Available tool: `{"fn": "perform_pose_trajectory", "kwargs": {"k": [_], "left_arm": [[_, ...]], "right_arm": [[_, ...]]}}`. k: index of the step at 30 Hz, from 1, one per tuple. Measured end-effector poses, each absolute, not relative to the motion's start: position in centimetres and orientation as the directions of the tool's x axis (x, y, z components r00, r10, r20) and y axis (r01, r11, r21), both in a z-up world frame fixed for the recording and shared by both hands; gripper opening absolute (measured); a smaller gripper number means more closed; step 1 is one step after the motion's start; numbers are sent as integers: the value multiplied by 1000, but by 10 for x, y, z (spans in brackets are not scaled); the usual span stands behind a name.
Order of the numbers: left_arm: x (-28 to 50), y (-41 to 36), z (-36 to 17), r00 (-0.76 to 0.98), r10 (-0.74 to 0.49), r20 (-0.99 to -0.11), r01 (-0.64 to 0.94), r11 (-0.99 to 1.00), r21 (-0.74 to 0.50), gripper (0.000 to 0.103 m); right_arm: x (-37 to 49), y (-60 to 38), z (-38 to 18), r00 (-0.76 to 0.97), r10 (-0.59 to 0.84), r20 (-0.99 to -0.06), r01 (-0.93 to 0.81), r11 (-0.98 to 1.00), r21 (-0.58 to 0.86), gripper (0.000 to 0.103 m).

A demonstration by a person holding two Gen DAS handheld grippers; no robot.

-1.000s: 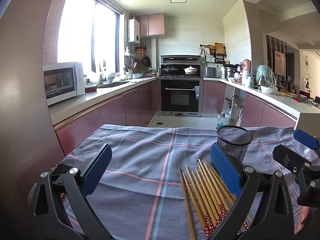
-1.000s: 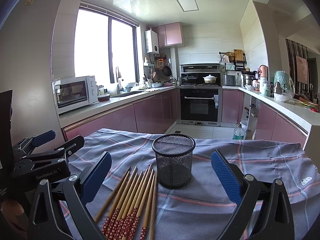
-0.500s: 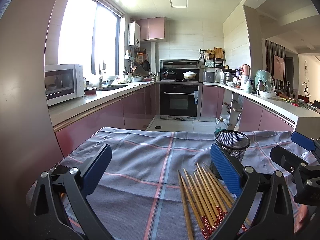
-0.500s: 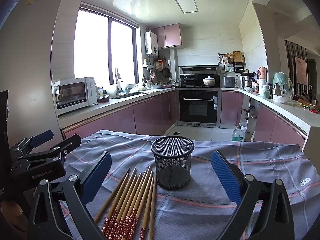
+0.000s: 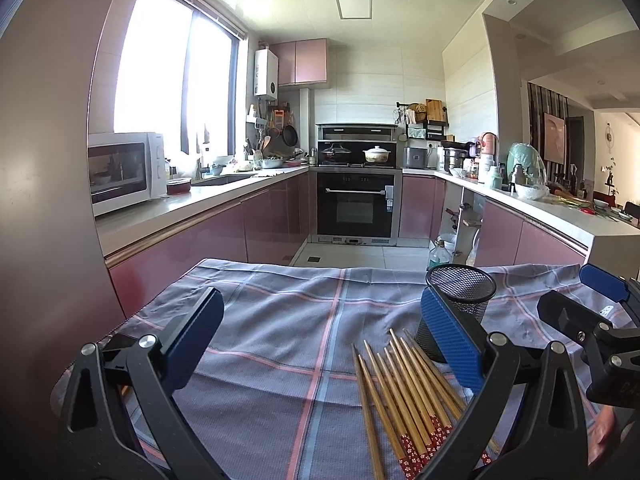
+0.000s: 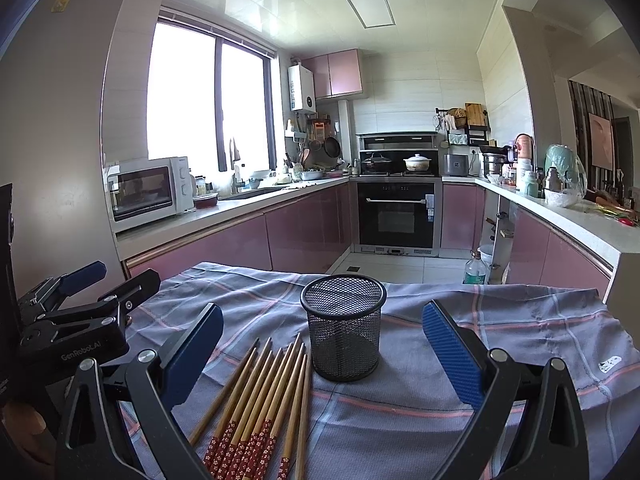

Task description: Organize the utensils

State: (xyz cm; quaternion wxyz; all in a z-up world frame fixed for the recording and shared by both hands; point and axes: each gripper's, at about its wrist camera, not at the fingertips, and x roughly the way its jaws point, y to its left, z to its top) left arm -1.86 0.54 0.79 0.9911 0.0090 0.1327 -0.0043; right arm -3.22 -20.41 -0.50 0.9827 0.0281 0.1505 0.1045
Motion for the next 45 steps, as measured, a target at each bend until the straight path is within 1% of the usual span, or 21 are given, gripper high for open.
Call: {"fn": "perform_pose_trajectory", "kwargs": {"k": [23,35,39,41,45], "left_arm": [[-18,6,8,964,-10,-265,13,1000,10,97],[-15,7,5,959,-14,-284,18,1000,10,97],[-12,8,2,951,-27,-307,32,999,9,97],[-8,8,-2,943,-36,-330,41,999,8,97],[3,8,-16,915,-59,-400,74,997,23,97]], "right_arm": [[-29,-204,-6,929,216,-300,-197,976,92,96],[-28,-207,-5,924,222,-311,-200,974,101,96],[-24,-207,-8,913,234,-335,-210,972,105,96],[-20,-207,-12,899,246,-362,-218,969,115,96],[-7,-208,-24,858,259,-443,-226,966,127,96]]}}
